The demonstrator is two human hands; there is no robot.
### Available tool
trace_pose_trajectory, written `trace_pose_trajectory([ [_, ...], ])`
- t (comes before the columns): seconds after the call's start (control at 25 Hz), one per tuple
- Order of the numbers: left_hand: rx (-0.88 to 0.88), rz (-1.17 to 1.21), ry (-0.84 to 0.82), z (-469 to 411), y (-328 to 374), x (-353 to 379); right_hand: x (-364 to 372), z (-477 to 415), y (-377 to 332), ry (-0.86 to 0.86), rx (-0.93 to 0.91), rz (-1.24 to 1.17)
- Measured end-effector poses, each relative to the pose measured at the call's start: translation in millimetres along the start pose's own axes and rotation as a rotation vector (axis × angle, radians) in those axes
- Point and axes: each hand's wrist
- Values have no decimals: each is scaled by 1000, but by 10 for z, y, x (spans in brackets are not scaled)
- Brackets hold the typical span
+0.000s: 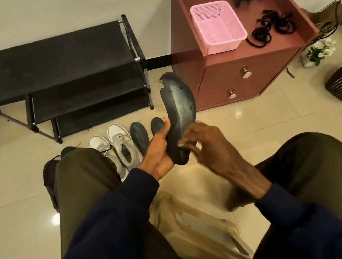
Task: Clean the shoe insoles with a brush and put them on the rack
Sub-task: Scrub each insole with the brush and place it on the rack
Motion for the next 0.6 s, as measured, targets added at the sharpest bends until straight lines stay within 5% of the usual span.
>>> trace_pose_trajectory([
  [0.08,40,-14,37,-71,4,0,-11,-111,117,84,94,46],
  [0.28,-31,-12,-9,-95,-17,-17,38,4,15,-123,-1,-46],
  [0.4,12,-31,17,-144,-48,19,-68,-65,183,52,122,33],
  [0.6,-59,-59,3,-113,-113,124,-78,143,-11,-155,94,-142],
])
Point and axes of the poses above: each hand's wrist, its own z-axis away from the middle knuckle, its own x-axis out of the palm, y = z × x, and after that the axes turned 5 degrees about -y, right-handed
